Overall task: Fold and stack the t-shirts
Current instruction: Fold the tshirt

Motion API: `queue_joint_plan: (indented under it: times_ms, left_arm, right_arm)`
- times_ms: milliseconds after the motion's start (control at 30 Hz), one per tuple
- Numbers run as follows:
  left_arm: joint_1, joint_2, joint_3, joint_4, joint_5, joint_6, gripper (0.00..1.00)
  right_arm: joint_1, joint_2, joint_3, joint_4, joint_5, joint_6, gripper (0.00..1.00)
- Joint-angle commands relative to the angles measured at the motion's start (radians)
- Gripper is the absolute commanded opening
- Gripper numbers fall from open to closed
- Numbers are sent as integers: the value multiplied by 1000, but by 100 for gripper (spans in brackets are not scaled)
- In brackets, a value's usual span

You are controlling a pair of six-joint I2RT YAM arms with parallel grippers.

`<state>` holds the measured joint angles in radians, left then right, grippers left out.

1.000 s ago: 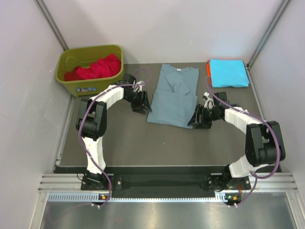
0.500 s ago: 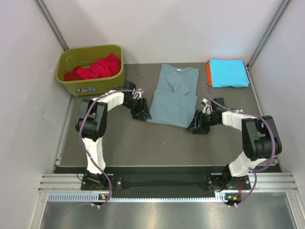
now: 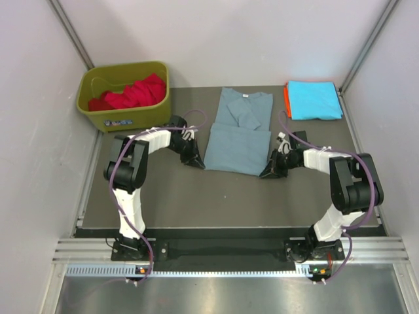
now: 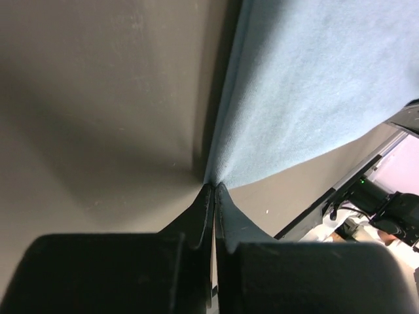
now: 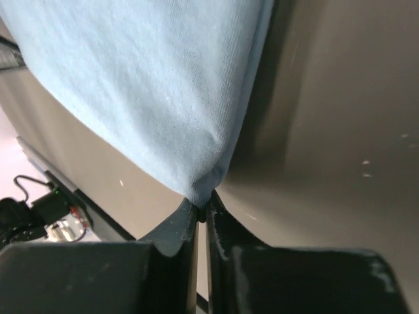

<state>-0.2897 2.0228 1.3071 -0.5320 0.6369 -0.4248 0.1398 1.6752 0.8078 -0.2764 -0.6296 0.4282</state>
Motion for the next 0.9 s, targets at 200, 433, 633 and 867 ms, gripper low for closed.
queue_joint_plan:
  times_ms: [200, 433, 633, 867]
  left_arm:
    - [-58, -58, -89, 12, -28, -29, 0]
    - [-85, -182, -207, -37, -25, -20, 0]
    - [-85, -257, -171, -144, -77, 50, 37]
    - [-81, -230, 20, -155, -54, 52, 42]
  right_arm:
    - [-14, -80, 28, -168, 102, -85, 0]
    - [-14, -204, -45, -302, 110, -129, 0]
    - [-37, -221, 28, -408, 238, -187, 34]
    - [-57, -184, 197, -419, 254, -181, 47]
